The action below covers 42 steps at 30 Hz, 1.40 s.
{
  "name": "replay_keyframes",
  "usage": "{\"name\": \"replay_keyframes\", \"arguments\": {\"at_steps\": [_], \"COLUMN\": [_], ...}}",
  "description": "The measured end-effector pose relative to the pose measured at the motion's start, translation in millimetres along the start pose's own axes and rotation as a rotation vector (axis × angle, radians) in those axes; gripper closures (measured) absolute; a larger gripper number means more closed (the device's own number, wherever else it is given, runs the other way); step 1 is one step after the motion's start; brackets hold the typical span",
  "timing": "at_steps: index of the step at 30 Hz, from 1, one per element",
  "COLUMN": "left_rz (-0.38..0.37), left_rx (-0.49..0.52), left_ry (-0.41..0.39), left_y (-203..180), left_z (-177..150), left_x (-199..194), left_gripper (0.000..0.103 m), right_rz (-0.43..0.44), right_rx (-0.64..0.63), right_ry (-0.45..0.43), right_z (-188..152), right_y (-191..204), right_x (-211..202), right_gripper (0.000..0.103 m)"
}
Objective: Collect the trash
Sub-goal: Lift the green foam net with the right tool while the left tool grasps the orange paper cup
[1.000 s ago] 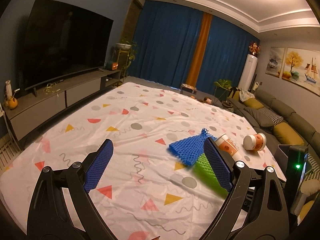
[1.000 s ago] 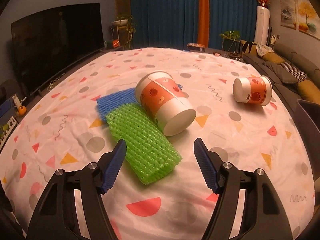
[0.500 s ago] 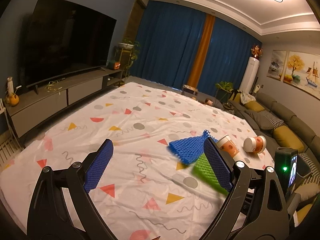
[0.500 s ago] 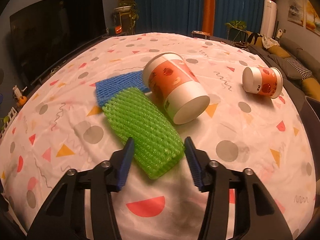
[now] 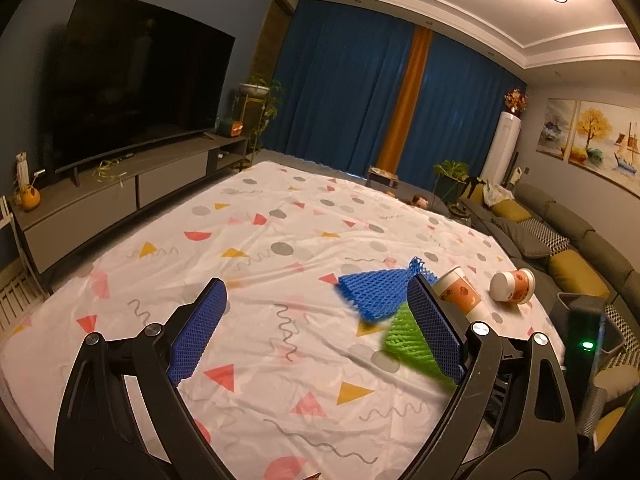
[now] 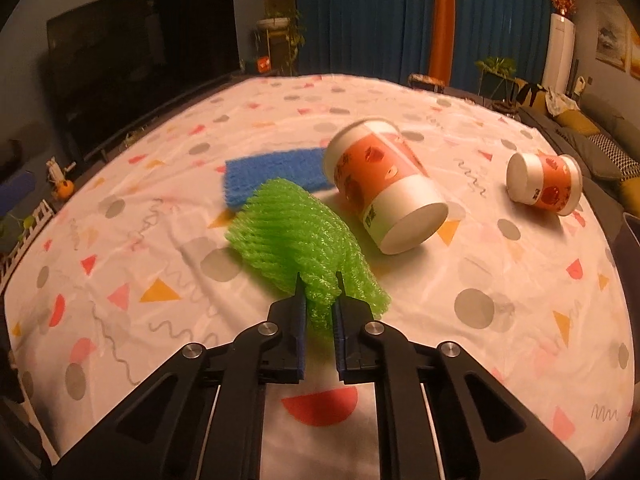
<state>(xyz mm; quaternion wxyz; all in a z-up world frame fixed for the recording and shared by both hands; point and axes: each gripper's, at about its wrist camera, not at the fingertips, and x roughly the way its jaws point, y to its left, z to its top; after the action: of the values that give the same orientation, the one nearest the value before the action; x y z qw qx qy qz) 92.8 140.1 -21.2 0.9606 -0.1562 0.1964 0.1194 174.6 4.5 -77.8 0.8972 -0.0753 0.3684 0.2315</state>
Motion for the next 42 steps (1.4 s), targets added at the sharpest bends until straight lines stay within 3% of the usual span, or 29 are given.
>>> {"name": "replay_keyframes", "arguments": {"at_steps": [8, 13, 15, 19, 29, 34, 42], "left_rz": [-0.029, -0.099, -0.144, -0.195, -0.211, -0.221, -0.255], "left_rx": [0.044, 0.064, 0.073, 0.050, -0.037, -0.065, -0.084], "left_ry": [0.045, 0.107, 0.129, 0.208, 0.394, 0.410, 0.447], "left_y": [-22.4, -59.4, -79.7, -107.9, -129.0, -133.1, -139.8], "left_z": [-7.3, -14.8, -18.0, -22.9, -39.8, -39.0, -41.8], "left_x": [13.7, 30.4, 39.9, 69.4, 139.5, 152.2, 166.1], "left_gripper": [0.013, 0.013, 0.013, 0.013, 0.013, 0.014, 0.029], "right_rz": [-0.046, -0.188, -0.206, -0.224, -0.233, -0.228, -0.228], "right_rx": [0.054, 0.148, 0.181, 0.222, 0.251, 0.251, 0.254], "right_ry": [-0.169, -0.314, -0.339, -0.359, -0.374, -0.377, -0.379], "right_z": [-17.5, -19.1, -21.5, -27.0, -37.6, -38.1, -40.1], "right_y": [-12.4, -46.0, -57.9, -74.5, -94.7, -94.2, -96.5], "right_x": [-58.7, -101.8, -111.4, -122.1, -135.3, -136.7, -138.7], "right_gripper": [0.091, 0.091, 0.091, 0.091, 0.091, 0.090, 0.090]}}
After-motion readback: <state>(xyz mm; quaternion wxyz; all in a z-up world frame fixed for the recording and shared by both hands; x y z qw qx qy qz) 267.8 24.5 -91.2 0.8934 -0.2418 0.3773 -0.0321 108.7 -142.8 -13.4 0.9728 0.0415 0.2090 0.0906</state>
